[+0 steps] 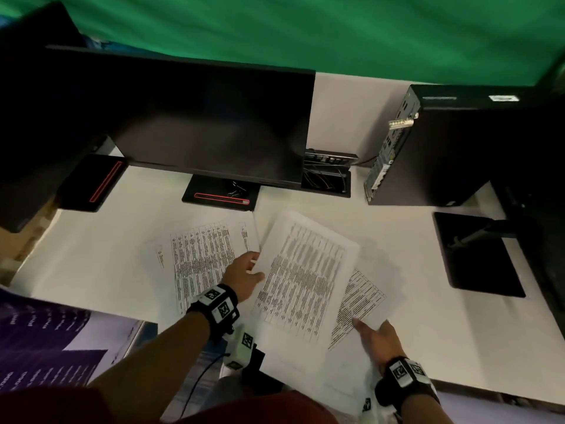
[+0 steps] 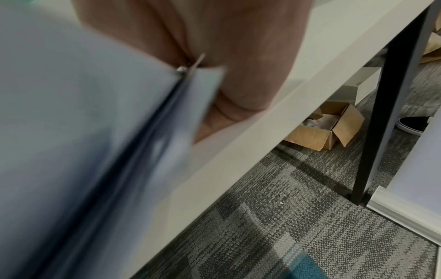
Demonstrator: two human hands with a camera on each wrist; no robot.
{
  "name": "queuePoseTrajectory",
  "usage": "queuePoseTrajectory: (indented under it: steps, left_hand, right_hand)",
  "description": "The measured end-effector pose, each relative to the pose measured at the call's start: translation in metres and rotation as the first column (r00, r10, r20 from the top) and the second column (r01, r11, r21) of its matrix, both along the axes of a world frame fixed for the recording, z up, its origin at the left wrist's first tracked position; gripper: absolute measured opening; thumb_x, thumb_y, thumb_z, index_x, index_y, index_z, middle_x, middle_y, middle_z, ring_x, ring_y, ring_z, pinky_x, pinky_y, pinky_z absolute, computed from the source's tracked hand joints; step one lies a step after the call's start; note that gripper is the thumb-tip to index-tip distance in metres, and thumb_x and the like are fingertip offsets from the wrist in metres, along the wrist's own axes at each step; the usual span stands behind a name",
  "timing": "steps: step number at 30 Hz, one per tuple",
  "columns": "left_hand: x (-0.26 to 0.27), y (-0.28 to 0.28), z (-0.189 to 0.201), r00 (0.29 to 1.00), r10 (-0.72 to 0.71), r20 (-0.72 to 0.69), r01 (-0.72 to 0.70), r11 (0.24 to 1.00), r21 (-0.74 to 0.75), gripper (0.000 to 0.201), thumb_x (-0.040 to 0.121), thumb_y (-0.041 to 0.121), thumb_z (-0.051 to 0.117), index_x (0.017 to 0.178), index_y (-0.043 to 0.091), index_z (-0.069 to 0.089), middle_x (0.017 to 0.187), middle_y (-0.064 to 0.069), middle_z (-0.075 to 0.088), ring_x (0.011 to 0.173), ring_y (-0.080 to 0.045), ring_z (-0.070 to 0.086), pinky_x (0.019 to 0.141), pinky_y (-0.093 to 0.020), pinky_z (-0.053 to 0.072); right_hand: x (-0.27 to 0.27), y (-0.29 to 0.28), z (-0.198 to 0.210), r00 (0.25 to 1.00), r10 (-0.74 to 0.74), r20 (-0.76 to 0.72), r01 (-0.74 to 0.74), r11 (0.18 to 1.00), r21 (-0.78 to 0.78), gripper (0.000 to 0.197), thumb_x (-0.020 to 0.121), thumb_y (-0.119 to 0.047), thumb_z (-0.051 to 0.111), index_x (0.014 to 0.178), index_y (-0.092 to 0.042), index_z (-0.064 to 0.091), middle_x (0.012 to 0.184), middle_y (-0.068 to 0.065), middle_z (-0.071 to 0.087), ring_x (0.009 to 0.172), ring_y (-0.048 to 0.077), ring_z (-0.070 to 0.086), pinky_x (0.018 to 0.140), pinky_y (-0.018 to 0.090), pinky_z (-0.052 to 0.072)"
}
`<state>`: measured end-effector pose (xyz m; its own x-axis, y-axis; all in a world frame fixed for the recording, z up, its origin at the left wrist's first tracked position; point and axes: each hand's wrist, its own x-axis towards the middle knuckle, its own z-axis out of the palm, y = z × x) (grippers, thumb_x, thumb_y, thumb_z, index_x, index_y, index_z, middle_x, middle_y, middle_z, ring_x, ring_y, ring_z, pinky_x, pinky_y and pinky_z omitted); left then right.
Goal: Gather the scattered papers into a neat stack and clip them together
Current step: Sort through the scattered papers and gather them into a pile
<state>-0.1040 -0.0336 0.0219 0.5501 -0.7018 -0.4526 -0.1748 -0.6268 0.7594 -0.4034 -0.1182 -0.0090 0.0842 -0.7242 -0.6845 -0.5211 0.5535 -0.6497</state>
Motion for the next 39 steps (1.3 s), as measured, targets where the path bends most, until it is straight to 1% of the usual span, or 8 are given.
queuePoseTrajectory:
  steps: [6,10,16,21,27,33,36,39]
  left_hand:
    - [0.005,-0.002,-0.009,0.971,-0.201,0.131,0.187,0.976,0.114,0.045,0.092,0.002,0.051,0.134,0.017,0.053,0.106,-0.001,0.062,0.093,-0.017,0.058,0.078,-0.027,0.049]
    - [0.013,0.001,-0.012,0.971,-0.002,0.239,-0.026,0.993,0.117,0.037,0.095,0.003,0.043,0.128,0.012,0.057,0.121,-0.009,0.063,0.087,-0.015,0.055,0.073,-0.023,0.047]
    - [0.018,0.012,-0.016,0.998,-0.039,-0.058,0.054,0.956,0.289,0.071,0.085,0.058,0.059,0.138,0.016,0.039,0.134,-0.010,0.054,0.112,-0.027,0.057,0.096,-0.038,0.047]
    - [-0.017,0.007,-0.021,0.988,-0.146,0.044,0.131,0.961,0.243,0.080,0.082,0.021,0.075,0.144,0.014,0.027,0.139,-0.012,0.051,0.119,-0.030,0.055,0.091,-0.030,0.043]
    - [-0.005,0.004,-0.019,0.993,-0.069,0.094,0.060,0.994,0.094,0.062,0.092,-0.006,0.040,0.145,0.024,0.033,0.101,0.000,0.054,0.061,-0.013,0.055,0.051,-0.024,0.048]
    - [0.002,0.003,-0.016,0.975,-0.205,0.089,0.198,0.976,0.089,0.060,0.098,0.001,0.038,0.150,0.030,0.028,0.153,-0.009,0.035,0.096,-0.008,0.059,0.075,-0.011,0.045]
    - [-0.021,-0.004,-0.029,0.917,-0.385,0.106,0.368,0.917,0.153,0.054,0.099,0.026,0.048,0.150,0.025,0.029,0.154,-0.008,0.034,0.135,-0.025,0.041,0.106,-0.028,0.036]
    - [-0.007,-0.001,-0.038,0.934,-0.177,0.311,0.098,0.962,0.255,0.067,0.092,0.048,0.052,0.149,0.021,0.030,0.156,-0.007,0.027,0.142,-0.030,0.027,0.115,-0.047,0.027]
  right_hand:
    - [-0.001,-0.001,0.005,1.000,0.007,0.028,-0.006,1.000,-0.026,0.062,0.097,-0.021,0.062,0.147,0.004,0.036,0.151,0.019,0.042,0.140,0.036,0.039,0.109,0.036,0.033]
    - [-0.002,0.000,-0.002,1.000,0.012,0.017,-0.011,0.999,-0.049,0.060,0.095,-0.024,0.065,0.143,0.003,0.042,0.148,0.018,0.048,0.135,0.036,0.046,0.106,0.035,0.036]
    - [-0.003,-0.003,-0.014,1.000,0.011,0.018,-0.010,0.999,-0.045,0.062,0.093,-0.027,0.067,0.143,0.000,0.043,0.147,0.017,0.049,0.135,0.036,0.046,0.110,0.041,0.035]
    - [-0.002,-0.004,-0.013,0.999,0.021,-0.028,-0.022,0.999,-0.039,0.057,0.092,-0.027,0.067,0.139,-0.001,0.047,0.140,0.008,0.054,0.131,0.035,0.049,0.106,0.037,0.036]
    - [-0.004,-0.004,-0.014,1.000,-0.024,0.000,0.024,0.999,0.023,0.086,0.091,-0.042,0.066,0.153,-0.001,0.023,0.160,0.016,0.029,0.145,0.034,0.031,0.115,0.041,0.027]
    - [-0.005,-0.007,-0.020,1.000,0.011,0.025,-0.010,1.000,-0.007,0.100,0.076,-0.065,0.070,0.150,-0.008,0.035,0.153,0.012,0.043,0.138,0.034,0.042,0.114,0.045,0.032]
    - [-0.003,-0.006,-0.022,0.999,0.022,0.027,-0.021,0.999,-0.039,0.083,0.071,-0.054,0.081,0.140,-0.019,0.052,0.138,0.003,0.060,0.123,0.029,0.057,0.108,0.045,0.041]
    - [-0.002,-0.007,-0.022,0.997,0.067,-0.041,-0.069,0.996,-0.062,0.072,0.079,-0.042,0.079,0.139,-0.014,0.053,0.136,0.008,0.062,0.122,0.032,0.058,0.107,0.043,0.043]
